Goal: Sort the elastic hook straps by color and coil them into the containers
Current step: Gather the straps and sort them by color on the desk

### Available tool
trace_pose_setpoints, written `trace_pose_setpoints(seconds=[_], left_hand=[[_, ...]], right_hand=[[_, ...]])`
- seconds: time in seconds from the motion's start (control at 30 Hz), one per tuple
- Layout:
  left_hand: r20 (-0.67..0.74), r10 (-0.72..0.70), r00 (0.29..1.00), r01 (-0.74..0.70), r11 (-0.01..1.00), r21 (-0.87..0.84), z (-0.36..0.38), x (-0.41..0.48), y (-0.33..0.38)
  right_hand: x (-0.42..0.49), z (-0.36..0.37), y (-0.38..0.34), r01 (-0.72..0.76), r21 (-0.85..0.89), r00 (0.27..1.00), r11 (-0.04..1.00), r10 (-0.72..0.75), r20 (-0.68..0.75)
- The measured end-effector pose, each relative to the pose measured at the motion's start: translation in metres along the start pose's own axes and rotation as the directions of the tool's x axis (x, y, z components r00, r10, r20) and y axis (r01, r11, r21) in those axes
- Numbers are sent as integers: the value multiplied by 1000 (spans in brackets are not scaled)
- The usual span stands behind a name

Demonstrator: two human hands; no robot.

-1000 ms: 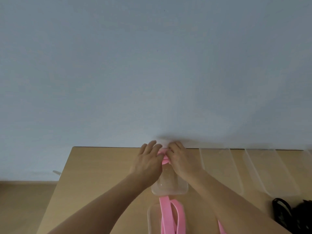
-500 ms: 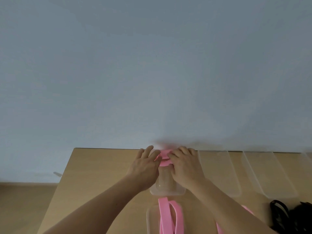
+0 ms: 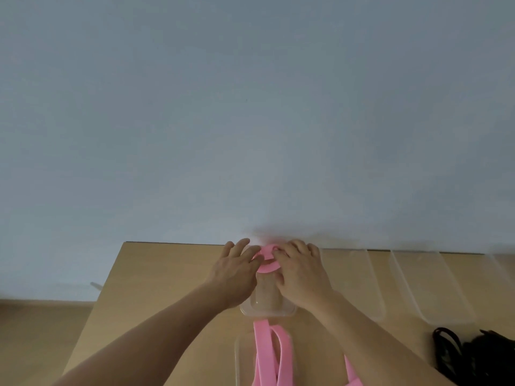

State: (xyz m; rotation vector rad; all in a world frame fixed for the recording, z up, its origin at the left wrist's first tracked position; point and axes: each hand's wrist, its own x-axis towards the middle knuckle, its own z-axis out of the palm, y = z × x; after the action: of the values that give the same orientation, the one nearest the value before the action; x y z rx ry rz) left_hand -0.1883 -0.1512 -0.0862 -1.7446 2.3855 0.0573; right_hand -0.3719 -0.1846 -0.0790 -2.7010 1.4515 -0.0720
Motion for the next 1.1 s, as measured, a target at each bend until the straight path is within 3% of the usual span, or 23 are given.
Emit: trace_pose_setpoints(seconds=[0.1, 0.2, 0.3, 0.37, 0.5, 0.7, 0.8, 1.0, 1.1], left_hand=[[5, -67, 998, 67, 996, -51, -15, -7, 7], [-49, -190, 981, 176, 961, -213, -30, -30, 18], [-85, -330, 940, 256, 849, -463, -40, -66, 33], [-64, -406, 912, 297, 758, -581, -42, -90, 48], [66, -466, 882, 376, 614, -694, -38, -127, 81], [246, -398, 884, 441, 533, -722, -28, -152, 103], [272, -323, 906, 414, 549, -726, -27, -157, 102], [253, -188, 949, 314, 629, -711, -27, -159, 85], [233, -130, 964, 259, 660, -705, -26, -160, 80]], right_hand=[[-8, -10, -1, 25, 36, 1000, 999, -25, 4], [-25, -24, -3, 66, 100, 995, 993, -59, -74], [-49, -35, -7, 121, 156, 988, 980, -104, -114], [-70, -36, -15, 82, 279, 989, 957, -44, -141], [-112, -26, -32, -88, 438, 994, 895, 52, 94], [-156, -9, -51, -296, 403, 915, 866, 137, 378], [-170, 3, -56, -396, 384, 855, 834, 183, 484], [-177, 8, -70, -436, 321, 841, 841, 254, 477], [-179, 5, -70, -503, 346, 838, 792, 349, 419]])
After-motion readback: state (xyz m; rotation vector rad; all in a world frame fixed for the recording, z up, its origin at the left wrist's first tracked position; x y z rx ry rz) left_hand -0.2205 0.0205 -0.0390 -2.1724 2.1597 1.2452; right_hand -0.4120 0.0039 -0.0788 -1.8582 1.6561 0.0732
